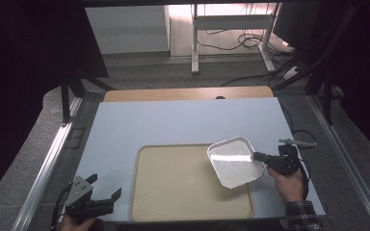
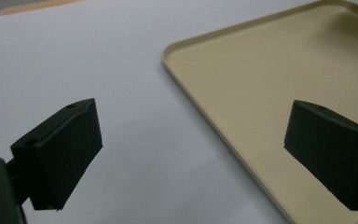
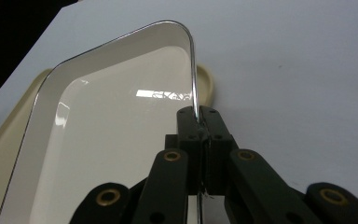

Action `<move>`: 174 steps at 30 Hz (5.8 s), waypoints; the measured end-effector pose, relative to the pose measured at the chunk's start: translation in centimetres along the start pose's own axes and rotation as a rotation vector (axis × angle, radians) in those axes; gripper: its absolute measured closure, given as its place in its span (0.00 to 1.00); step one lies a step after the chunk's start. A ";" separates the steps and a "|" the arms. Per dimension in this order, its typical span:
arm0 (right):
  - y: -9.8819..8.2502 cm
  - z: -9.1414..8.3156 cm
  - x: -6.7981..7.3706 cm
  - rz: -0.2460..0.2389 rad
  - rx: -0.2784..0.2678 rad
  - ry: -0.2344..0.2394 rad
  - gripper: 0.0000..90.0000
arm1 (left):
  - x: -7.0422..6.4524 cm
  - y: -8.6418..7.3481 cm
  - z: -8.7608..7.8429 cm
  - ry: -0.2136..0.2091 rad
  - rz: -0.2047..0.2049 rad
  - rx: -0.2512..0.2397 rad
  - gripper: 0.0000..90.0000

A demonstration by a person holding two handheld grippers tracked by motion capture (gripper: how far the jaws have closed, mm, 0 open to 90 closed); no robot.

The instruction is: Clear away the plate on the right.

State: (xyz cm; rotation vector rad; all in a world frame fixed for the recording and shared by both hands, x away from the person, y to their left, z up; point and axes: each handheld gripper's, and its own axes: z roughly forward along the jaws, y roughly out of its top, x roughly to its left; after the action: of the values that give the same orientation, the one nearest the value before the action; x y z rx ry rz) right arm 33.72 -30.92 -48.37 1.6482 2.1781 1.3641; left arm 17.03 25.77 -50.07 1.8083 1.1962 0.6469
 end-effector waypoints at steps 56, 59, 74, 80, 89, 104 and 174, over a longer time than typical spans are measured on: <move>-1.5 8.5 6.8 -0.157 0.145 -0.010 0.85 | -0.1 0.0 0.0 -0.001 0.010 0.004 0.04; -1.3 7.9 6.9 -0.182 0.123 -0.002 0.84 | -0.1 0.0 0.0 -0.001 0.011 0.004 0.04; -2.9 4.7 8.1 -0.279 0.141 0.120 1.00 | -0.1 0.0 0.1 -0.001 0.010 0.007 0.04; -4.6 3.8 8.9 -0.321 0.180 0.152 1.00 | -0.1 0.0 0.1 -0.001 0.012 0.007 0.04; -6.3 4.2 10.3 -0.362 0.258 0.214 1.00 | -0.1 0.0 0.1 0.000 0.014 0.008 0.05; -6.9 6.4 12.5 -0.409 0.278 0.264 1.00 | -0.2 0.1 0.1 0.000 0.020 0.011 0.05; -4.6 8.2 15.3 -0.520 0.172 0.224 0.52 | -0.1 0.0 0.1 -0.005 0.014 0.003 0.05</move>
State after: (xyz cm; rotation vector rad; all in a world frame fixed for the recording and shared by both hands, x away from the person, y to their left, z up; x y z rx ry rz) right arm 28.53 -13.85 -50.02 0.8858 2.6554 1.2766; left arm 17.05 25.67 -50.07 1.8216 1.1822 0.6483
